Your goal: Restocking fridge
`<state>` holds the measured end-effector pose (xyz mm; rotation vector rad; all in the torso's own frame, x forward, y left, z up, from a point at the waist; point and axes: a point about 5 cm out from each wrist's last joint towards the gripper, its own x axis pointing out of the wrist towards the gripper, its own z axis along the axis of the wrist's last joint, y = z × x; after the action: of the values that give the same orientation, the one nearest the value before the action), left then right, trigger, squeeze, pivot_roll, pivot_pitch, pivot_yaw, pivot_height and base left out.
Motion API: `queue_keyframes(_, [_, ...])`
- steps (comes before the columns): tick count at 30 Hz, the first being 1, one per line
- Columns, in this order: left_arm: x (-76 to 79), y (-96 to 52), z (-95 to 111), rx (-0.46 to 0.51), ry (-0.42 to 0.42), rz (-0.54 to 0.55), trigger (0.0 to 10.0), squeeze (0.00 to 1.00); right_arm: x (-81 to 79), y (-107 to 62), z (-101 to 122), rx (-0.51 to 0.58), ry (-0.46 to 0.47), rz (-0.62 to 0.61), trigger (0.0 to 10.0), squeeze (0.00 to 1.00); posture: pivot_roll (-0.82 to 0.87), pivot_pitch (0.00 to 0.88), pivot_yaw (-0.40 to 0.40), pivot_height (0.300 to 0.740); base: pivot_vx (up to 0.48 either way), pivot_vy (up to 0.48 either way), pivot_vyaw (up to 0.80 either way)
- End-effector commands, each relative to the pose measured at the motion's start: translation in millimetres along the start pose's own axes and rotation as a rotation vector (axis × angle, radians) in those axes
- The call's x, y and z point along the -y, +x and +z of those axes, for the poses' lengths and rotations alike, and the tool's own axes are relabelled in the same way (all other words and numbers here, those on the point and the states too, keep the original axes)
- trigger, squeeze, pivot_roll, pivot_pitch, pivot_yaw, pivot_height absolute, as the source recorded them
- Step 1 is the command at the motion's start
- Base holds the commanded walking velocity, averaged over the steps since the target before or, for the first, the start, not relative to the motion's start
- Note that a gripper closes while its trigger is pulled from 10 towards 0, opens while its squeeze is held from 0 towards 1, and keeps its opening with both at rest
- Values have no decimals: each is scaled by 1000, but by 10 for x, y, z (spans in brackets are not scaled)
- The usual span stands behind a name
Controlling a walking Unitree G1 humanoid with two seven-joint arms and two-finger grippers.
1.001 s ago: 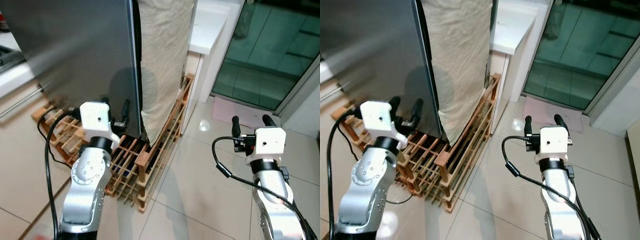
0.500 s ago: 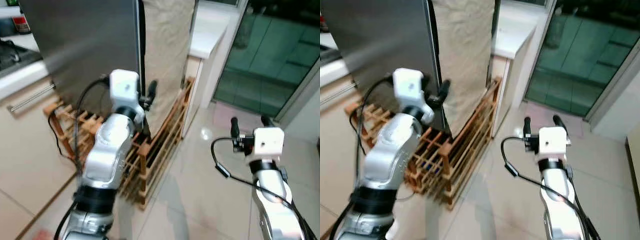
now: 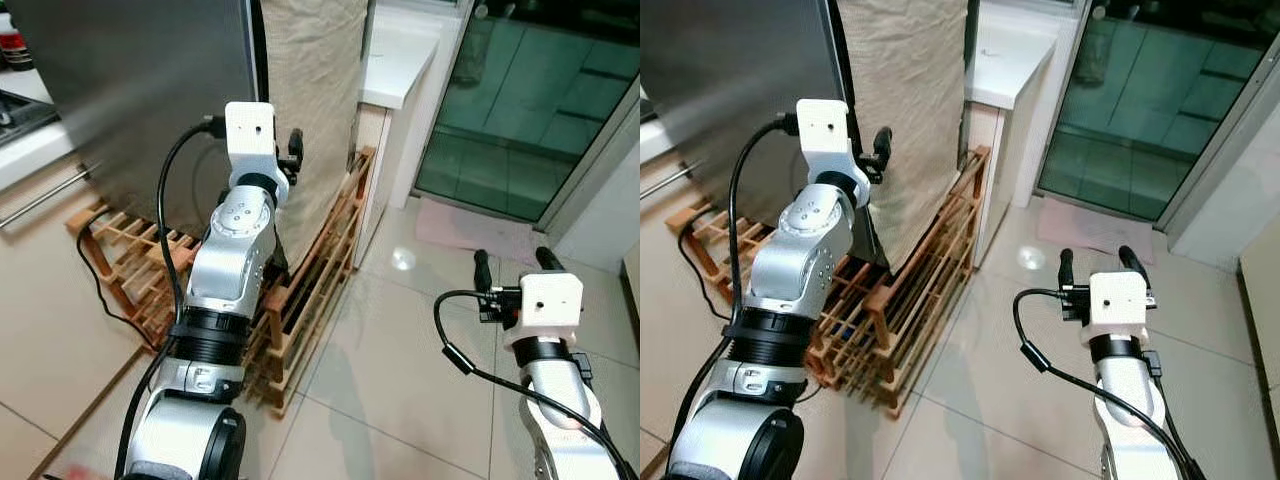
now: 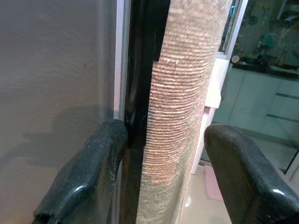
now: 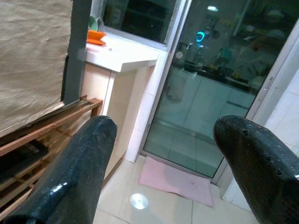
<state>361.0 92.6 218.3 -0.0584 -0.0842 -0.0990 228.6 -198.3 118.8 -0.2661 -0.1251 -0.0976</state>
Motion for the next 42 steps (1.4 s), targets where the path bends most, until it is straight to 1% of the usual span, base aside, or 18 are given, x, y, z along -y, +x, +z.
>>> queue_keyframes(1, [61,-1,-16,-16,-14,-14,10000,0,45,-10,25,-2,-11,-8,10000,145,-74,0,-30,740,0,0,0])
queue_keyframes(4, [101,3,-40,-28,-26,-23,10000,0,32,-14,31,-5,-9,-2,10000,141,-74,0,-30,740,0,0,0])
queue_keyframes(9, [115,41,-71,-69,-40,-32,10000,0,30,-16,35,-8,-8,-1,10000,149,-77,0,-27,740,0,0,0])
queue_keyframes(12, [172,54,-70,-82,-60,-66,10000,0,30,-16,35,-9,-8,-1,10000,145,-78,0,-27,740,0,0,0])
queue_keyframes(13, [333,48,-51,-90,-90,-181,10000,0,30,-15,32,-12,-8,-2,10000,145,-80,0,-26,740,0,0,0])
queue_keyframes(15, [548,-11,-7,-81,-114,-368,10000,0,28,-11,29,-14,-7,-2,10000,141,-81,0,-25,740,0,0,0])
queue_keyframes(16, [627,-49,11,-74,-105,-448,10000,0,29,-11,27,-15,-7,-3,10000,145,-81,0,-24,740,0,0,0])
queue_keyframes(18, [712,-100,20,-67,-81,-542,10000,0,33,-9,20,-18,-6,-4,10000,145,-80,0,-24,740,0,0,0])
queue_keyframes(21, [758,-126,31,-56,-82,-597,10000,0,40,-6,10,-23,-6,-7,10000,145,-82,0,-22,740,0,0,0])
queue_keyframes(23, [878,-189,80,-27,-101,-716,10000,0,58,-7,-8,-33,0,-18,10000,149,-85,0,-19,740,0,0,0])
queue_keyframes(24, [878,-189,80,-27,-101,-716,10000,0,58,-7,-8,-33,0,-18,10000,149,-85,0,-19,740,0,0,0])
queue_keyframes(25, [970,-234,109,-20,-132,-795,10000,0,53,-12,-13,-35,1,-19,10000,145,-88,0,-16,740,0,0,0])
queue_keyframes(32, [1160,-326,161,-4,-196,-941,10000,0,27,-16,-24,-38,8,-20,10000,149,-93,0,-10,740,0,0,0])
queue_keyframes(35, [1168,-347,174,0,-198,-962,10000,0,19,-12,-32,-41,9,-19,10000,149,-93,0,-9,740,0,0,0])
queue_keyframes(38, [1075,-366,204,18,-203,-932,10000,0,3,14,-31,-40,11,-21,10000,145,-86,0,-8,740,0,0,0])
queue_keyframes(39, [1075,-366,204,18,-203,-932,10000,0,3,14,-31,-40,11,-21,10000,145,-86,0,-8,740,0,0,0])
queue_keyframes(40, [964,-365,181,26,-189,-856,10000,0,-6,46,-18,-36,16,-23,10000,145,-80,0,-7,740,0,0,0])
queue_keyframes(42, [802,-379,123,25,-200,-754,10000,0,-18,78,-9,-26,15,-20,10000,149,-62,0,-8,740,0,0,0])
